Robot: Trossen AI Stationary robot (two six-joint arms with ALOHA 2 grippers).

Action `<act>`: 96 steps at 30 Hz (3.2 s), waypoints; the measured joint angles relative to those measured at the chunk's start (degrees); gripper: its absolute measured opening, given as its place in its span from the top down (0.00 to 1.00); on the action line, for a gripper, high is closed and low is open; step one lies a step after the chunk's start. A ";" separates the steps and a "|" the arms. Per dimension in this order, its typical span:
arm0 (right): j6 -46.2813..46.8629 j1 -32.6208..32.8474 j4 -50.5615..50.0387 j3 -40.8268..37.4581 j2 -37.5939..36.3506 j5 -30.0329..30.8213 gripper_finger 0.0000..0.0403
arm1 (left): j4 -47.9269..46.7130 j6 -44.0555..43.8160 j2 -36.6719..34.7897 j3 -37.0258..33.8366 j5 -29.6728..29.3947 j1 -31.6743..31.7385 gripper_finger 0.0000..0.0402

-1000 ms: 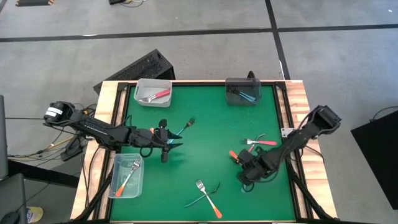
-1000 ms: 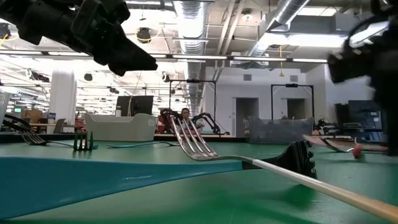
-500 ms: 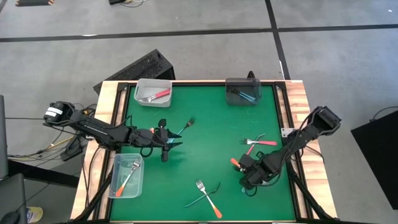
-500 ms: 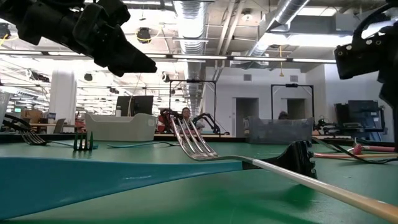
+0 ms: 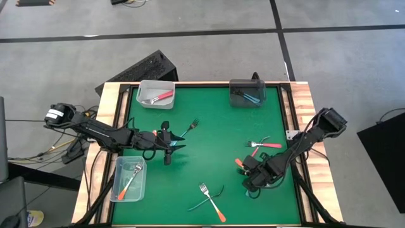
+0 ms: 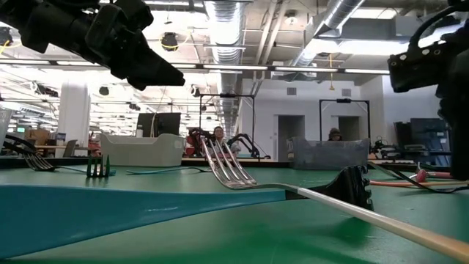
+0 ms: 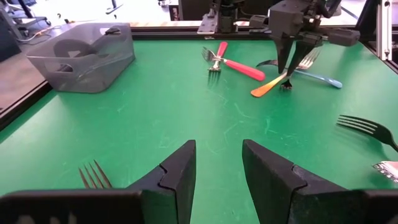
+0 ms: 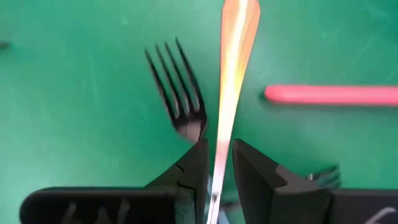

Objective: Sort silverware by color (type)
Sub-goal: Put the orange fork into the transparent bin

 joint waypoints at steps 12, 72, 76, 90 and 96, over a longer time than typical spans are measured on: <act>0.12 -2.81 -2.45 0.17 2.63 -0.18 0.86 | -1.38 0.67 0.00 0.00 -0.99 0.00 0.70; -60.32 -19.20 46.69 9.01 1.32 14.69 0.81 | -2.05 8.16 8.52 12.68 3.89 0.43 1.00; -60.12 -19.66 46.38 9.01 1.32 14.61 0.73 | -47.43 -0.43 2.09 26.13 10.99 1.73 1.00; -56.59 -22.49 44.45 8.98 2.65 12.86 0.67 | -106.06 -21.77 0.82 50.99 31.82 0.40 1.00; -56.45 -22.45 43.18 8.98 2.65 12.12 0.67 | -108.08 -26.49 0.90 41.48 43.98 -4.88 1.00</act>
